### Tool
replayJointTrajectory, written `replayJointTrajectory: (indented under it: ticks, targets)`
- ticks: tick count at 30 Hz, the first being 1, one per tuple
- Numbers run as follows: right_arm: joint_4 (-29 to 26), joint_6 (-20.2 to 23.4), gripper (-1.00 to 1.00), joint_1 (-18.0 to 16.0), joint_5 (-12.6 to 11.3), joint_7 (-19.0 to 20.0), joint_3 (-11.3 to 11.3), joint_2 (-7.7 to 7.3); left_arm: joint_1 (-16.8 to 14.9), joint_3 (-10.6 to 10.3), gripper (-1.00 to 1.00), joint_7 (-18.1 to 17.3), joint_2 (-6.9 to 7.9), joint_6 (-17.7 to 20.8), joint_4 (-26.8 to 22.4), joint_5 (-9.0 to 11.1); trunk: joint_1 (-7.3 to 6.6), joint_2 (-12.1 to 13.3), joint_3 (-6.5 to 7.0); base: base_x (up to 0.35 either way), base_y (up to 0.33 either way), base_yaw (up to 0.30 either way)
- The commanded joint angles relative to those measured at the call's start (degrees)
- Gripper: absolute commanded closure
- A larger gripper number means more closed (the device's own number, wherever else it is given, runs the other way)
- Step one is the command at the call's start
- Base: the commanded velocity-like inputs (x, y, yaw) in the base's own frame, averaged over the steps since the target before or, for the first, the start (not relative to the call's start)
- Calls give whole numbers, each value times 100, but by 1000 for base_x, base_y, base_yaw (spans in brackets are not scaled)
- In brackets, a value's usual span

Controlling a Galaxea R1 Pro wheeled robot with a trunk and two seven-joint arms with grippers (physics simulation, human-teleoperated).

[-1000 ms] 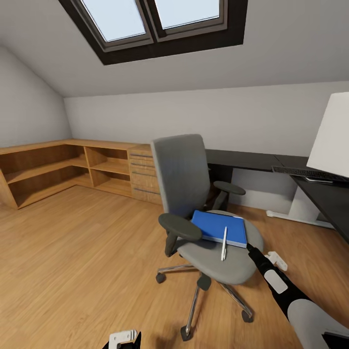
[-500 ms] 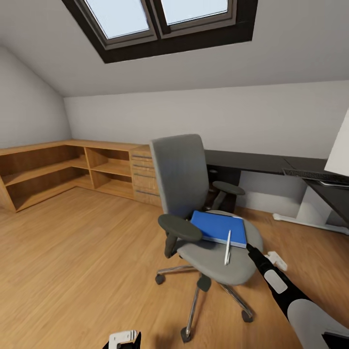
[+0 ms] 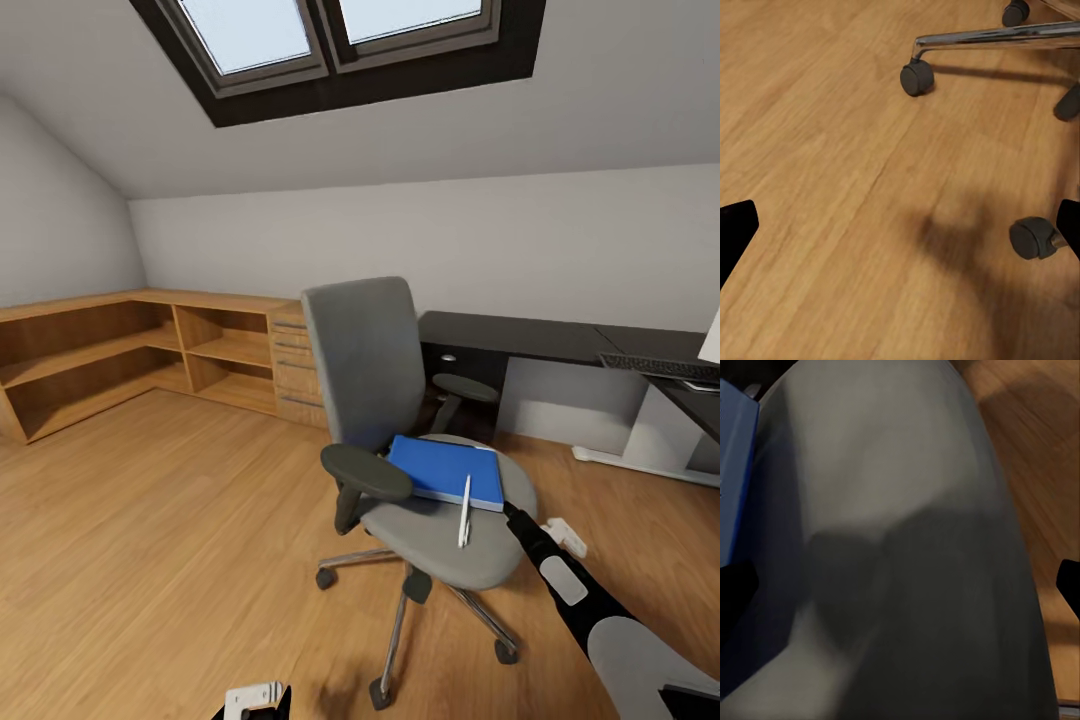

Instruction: In the bedroom, organize the workspace by keeping the computer under the desk, ensuring the monitor is on the desk, placing the keyboard on the desk next to the monitor, placing the mouse on the desk next to the keyboard, moving the folder from the swivel chair onto the desk next to the mouse, stacking the notebook on top of the folder with the pen on top of the notebook, and positioning the swivel chair next to the desk.

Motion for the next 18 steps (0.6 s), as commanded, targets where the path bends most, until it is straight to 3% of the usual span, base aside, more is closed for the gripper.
replayJointTrajectory:
  ticks: [1, 11, 18]
  targets:
    - [73, -18, -100, 0, -75, 33, 18, 4, -3, -10, -100, -12, 1, -17, 4, 59, 0, -1, -6, 9, 5, 0]
    - [71, -18, -100, 0, -74, 33, 15, 13, -3, -9, -100, -4, 1, -18, 5, 59, 0, -1, -6, 2, 1, 37]
    - [71, -18, -100, 0, -74, 33, 22, 15, -3, -9, -100, 1, 1, -16, 5, 59, 0, -1, -6, 0, 0, 147]
